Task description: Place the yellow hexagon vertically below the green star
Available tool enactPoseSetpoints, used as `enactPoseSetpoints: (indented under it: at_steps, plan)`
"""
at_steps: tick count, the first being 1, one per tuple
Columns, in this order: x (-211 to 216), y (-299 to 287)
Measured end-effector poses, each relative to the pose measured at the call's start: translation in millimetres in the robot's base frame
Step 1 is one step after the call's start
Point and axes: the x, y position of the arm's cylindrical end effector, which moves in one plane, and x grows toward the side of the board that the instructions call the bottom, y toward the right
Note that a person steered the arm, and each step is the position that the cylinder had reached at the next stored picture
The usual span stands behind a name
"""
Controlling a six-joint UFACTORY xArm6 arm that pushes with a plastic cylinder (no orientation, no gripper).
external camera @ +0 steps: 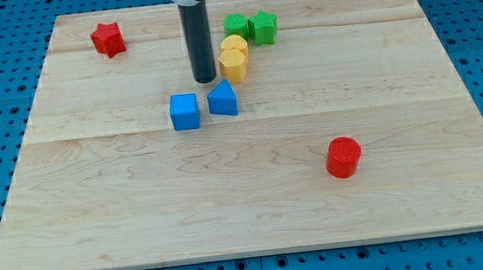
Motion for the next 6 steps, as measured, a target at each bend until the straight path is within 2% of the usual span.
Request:
enactPoseSetpoints:
  at_steps: [1, 2, 4, 5, 6]
  plan:
    - [-14, -14]
    - [-6, -5]
    - [23, 93]
    - [6, 77]
    - [-19, 36]
